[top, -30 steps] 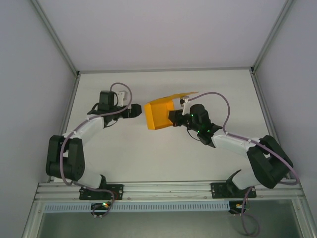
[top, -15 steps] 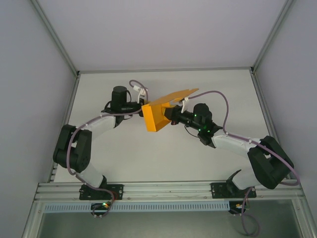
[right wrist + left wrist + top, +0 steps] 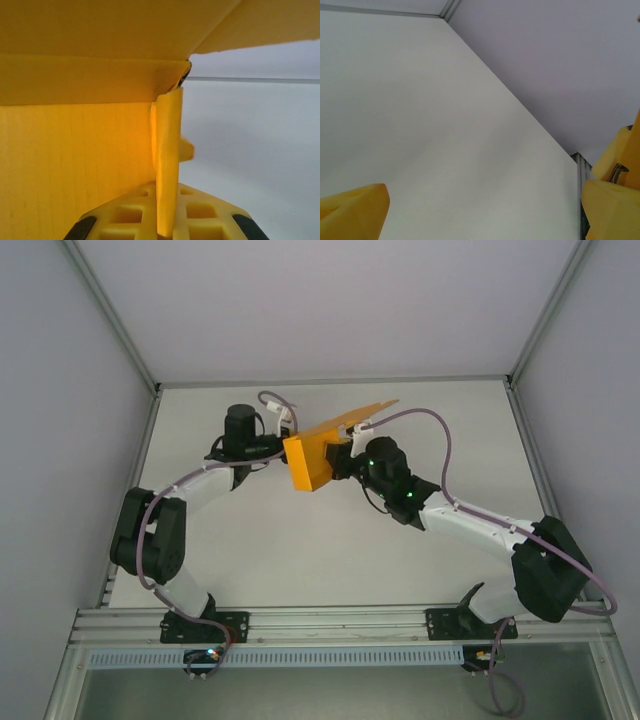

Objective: Assemble paper box

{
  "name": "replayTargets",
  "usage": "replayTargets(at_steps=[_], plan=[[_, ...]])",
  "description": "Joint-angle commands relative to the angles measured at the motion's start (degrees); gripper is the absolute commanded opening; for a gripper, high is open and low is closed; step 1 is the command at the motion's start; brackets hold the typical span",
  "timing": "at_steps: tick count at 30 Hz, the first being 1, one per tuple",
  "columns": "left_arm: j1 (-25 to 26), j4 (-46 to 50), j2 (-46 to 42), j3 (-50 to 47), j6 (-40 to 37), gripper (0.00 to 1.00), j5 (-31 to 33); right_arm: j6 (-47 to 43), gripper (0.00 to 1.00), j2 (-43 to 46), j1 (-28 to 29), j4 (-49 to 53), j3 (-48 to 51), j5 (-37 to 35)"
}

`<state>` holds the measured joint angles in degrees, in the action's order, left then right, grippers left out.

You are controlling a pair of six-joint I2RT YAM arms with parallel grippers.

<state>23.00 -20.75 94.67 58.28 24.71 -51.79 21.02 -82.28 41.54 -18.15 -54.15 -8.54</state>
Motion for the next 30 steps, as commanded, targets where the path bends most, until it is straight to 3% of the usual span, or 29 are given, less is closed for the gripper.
replayTargets(at_steps=[1, 5, 12, 18, 21, 26, 30], plan=[[6.0, -0.7, -3.6, 4.0, -3.7, 1.0, -10.6, -4.1, 0.05, -7.7, 3.4, 20.1, -5.8, -14.4], [7.3, 7.6, -6.0, 5.1, -9.4, 1.0, -7.8, -4.2, 0.09, -10.7, 4.0, 21.9, -7.9, -17.4], [8.6, 10.0, -9.0, 4.5, -11.0, 1.0, -6.1, -6.8, 0.13, -12.7, 4.1, 22.1, -8.8, -24.9], [9.2, 11.9, -10.1, 5.1, -12.1, 1.0, -4.7, -8.0, 0.17, -13.4, 4.0, 19.7, -8.3, -22.7], [9.3, 12.1, -10.5, 4.8, -12.5, 1.0, -4.0, -8.2, 0.13, -13.2, 4.1, 18.3, -7.6, -21.9], [8.0, 18.7, -10.7, 4.8, -15.0, 1.0, 6.6, -5.5, 0.07, -7.7, 2.8, 12.0, -2.7, -14.6], [2.9, 22.4, -10.9, 2.4, -11.9, 1.0, 15.3, -3.1, 0.07, -2.9, 1.4, 13.7, 0.1, -14.8]])
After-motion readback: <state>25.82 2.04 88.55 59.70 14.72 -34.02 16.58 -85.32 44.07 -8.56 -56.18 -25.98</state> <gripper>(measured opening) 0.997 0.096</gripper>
